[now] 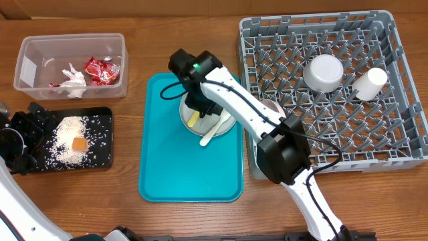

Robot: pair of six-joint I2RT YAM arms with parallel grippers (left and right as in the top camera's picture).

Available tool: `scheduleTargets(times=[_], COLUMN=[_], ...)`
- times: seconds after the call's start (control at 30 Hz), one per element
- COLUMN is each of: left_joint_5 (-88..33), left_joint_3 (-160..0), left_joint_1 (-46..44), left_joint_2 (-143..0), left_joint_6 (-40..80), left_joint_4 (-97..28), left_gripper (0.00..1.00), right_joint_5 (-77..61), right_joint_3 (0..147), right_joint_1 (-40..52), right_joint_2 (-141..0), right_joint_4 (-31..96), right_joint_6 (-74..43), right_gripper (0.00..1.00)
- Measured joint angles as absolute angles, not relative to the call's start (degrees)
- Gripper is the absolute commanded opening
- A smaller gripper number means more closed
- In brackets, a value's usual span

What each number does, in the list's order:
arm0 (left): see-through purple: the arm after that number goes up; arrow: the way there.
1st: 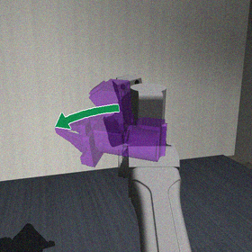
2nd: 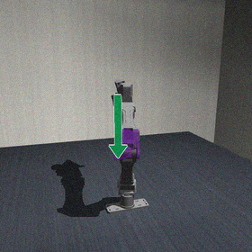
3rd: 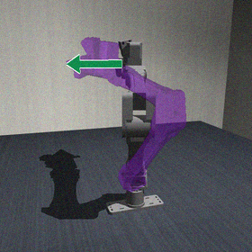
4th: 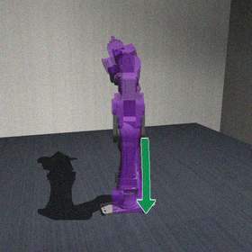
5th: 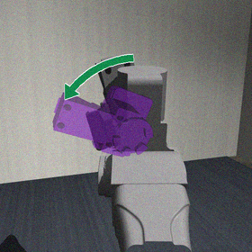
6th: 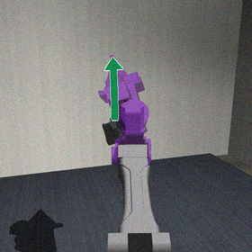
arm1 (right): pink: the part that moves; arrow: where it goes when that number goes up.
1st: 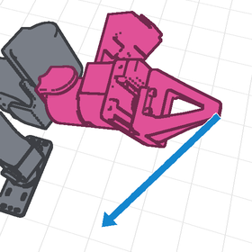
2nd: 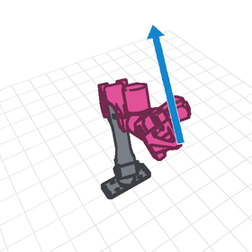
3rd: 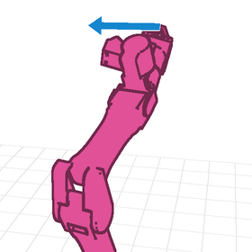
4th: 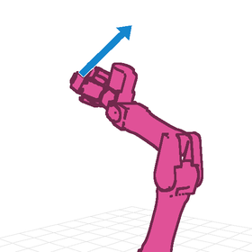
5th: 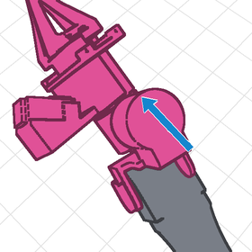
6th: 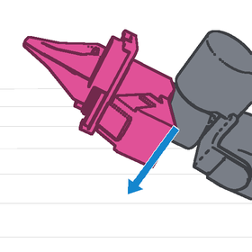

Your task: Sort waste into correct bins and load items into the dishwasher rack

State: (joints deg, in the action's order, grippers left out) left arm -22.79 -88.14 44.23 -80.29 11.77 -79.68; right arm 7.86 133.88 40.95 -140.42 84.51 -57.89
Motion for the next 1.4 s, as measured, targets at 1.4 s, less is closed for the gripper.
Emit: scheduleTargets(times=[1.4], left_joint_5=[-22.8], left_joint_3=[-88.1], left_joint_1=[44.2], left_joint_2=[-80.3], left_joint_6=[11.8], left_joint_4=[-79.7], left_gripper=[1.0], right_joint_5=[10.5], right_joint_3=[133.2], right_joint_1=[40.9], right_joint_2=[-138.4], right_joint_4=[86.3], right_joint_6=[-50.6], right_gripper=[0.04])
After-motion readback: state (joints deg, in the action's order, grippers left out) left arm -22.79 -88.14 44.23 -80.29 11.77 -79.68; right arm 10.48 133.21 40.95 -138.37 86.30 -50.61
